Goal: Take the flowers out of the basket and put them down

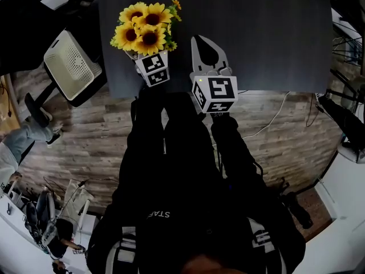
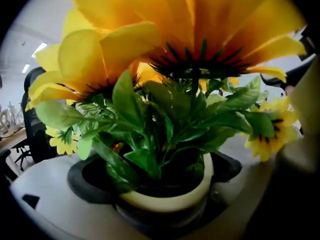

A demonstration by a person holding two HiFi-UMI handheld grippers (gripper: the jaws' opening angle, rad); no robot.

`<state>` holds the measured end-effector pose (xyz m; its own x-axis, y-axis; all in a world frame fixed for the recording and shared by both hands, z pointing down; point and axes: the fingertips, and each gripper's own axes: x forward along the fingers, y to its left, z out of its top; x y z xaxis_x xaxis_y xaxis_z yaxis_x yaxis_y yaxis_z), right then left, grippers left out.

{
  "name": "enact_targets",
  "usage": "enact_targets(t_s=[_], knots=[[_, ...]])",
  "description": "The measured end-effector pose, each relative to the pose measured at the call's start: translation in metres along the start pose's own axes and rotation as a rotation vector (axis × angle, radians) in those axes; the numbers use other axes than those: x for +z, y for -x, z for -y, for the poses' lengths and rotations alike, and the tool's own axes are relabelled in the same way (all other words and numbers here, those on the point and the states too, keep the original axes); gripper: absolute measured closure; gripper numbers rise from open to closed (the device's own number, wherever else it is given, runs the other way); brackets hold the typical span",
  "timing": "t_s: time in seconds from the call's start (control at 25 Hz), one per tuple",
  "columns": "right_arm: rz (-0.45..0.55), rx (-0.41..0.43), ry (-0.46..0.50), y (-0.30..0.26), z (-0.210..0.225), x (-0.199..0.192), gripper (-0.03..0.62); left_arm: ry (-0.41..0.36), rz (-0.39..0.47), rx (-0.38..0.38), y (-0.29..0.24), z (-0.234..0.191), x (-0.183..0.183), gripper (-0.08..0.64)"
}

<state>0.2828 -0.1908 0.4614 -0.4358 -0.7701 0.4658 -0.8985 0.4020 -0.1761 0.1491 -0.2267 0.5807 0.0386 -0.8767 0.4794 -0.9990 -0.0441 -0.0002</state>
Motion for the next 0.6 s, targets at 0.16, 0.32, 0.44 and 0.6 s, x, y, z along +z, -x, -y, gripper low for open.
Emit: enact_targets(t_s=[0.16,0.32,0.44,0.6], knots=[[-0.002,-0.002,0.006,0.004,-0.002,0.001,0.580,-0.006,-0.018,-0.035,0.014,0.001,-0.008,0.018],[0.003,0.001,0.016,0.012,-0.007,0.009,0.580,0.016,-0.043,-0.052,0.042,0.003,-0.014,0.018],[0.003,-0.007,0.008,0.027,-0.013,0.016,0.580,0.047,-0.041,-0.060,0.083,0.001,-0.007,0.018],[0.040,-0.007,0.002,0.043,-0.024,0.041,0.580,0.079,0.002,-0.065,0.130,-0.011,0.024,0.025]])
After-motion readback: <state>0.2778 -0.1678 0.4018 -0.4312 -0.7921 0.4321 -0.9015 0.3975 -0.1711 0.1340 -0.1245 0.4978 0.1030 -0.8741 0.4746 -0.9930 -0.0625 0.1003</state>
